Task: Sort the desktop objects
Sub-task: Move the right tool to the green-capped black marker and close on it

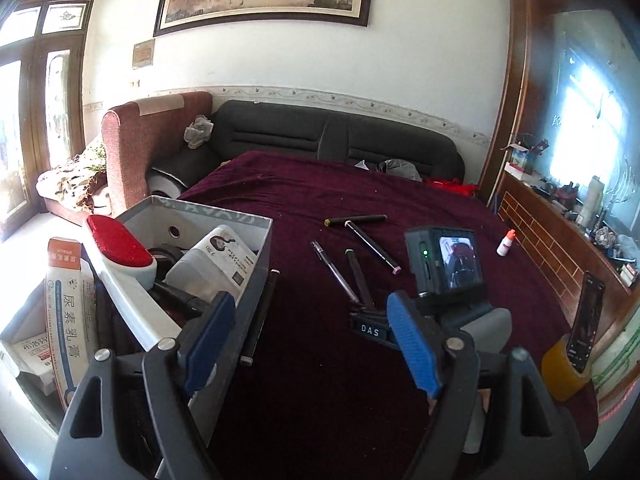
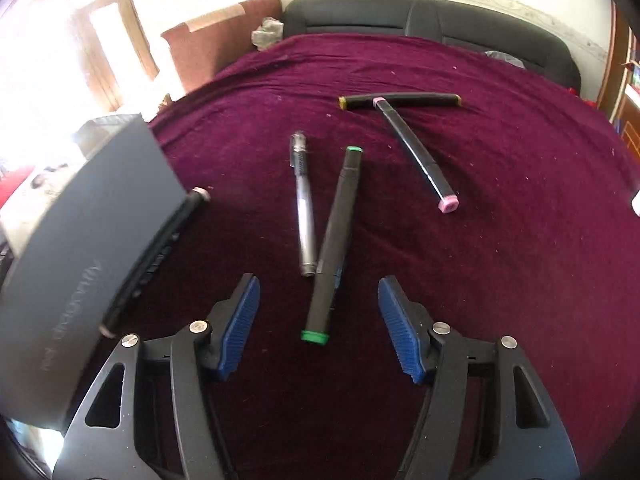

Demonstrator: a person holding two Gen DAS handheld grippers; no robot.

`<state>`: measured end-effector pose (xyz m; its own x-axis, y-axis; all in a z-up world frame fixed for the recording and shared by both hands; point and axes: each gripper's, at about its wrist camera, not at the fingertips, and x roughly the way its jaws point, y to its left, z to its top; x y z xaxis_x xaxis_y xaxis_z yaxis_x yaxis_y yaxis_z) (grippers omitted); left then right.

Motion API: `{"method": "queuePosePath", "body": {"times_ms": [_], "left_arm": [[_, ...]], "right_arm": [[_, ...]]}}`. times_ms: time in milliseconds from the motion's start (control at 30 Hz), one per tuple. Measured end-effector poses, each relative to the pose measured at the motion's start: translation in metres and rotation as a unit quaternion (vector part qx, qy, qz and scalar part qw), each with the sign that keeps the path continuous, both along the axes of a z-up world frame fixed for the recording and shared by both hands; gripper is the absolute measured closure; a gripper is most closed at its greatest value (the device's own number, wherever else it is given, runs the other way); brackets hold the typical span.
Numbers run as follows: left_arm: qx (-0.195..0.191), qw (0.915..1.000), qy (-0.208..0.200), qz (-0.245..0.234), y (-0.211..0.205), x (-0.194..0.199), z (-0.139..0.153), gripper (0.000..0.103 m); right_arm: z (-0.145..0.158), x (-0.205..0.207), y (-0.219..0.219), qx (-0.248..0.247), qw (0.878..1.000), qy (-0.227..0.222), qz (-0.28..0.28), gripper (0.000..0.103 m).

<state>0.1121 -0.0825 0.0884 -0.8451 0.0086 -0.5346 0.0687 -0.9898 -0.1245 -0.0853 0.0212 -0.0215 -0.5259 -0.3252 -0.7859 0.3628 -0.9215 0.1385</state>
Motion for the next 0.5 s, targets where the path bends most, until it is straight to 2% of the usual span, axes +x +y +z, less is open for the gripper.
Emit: {"method": "queuePosePath", "body": {"times_ms": [100, 233, 400, 500], "left_arm": [[0.002, 1.0, 0.0, -0.008, 0.006, 0.0, -0.003, 0.0], [-0.007, 0.9997, -0.014, -0.021, 0.02, 0.0, -0.009, 0.0], [-0.021, 0.9993, -0.017, -0.024, 0.027, 0.0, -0.014, 0.0], [-0.016, 0.9993, -0.026, -0.019, 0.025, -0.003, -0.017, 0.0]], "right_arm": [[-0.005, 0.001, 0.001, -0.003, 1.0, -0.004, -0.002, 0.039], [-0.002, 0.0, 0.001, 0.021, 1.0, 0.015, -0.014, 0.039], [-0.007, 0.0, 0.007, 0.025, 0.999, 0.004, -0.023, 0.039], [-0.008, -0.001, 0.006, 0.036, 0.999, 0.005, -0.027, 0.045]]}}
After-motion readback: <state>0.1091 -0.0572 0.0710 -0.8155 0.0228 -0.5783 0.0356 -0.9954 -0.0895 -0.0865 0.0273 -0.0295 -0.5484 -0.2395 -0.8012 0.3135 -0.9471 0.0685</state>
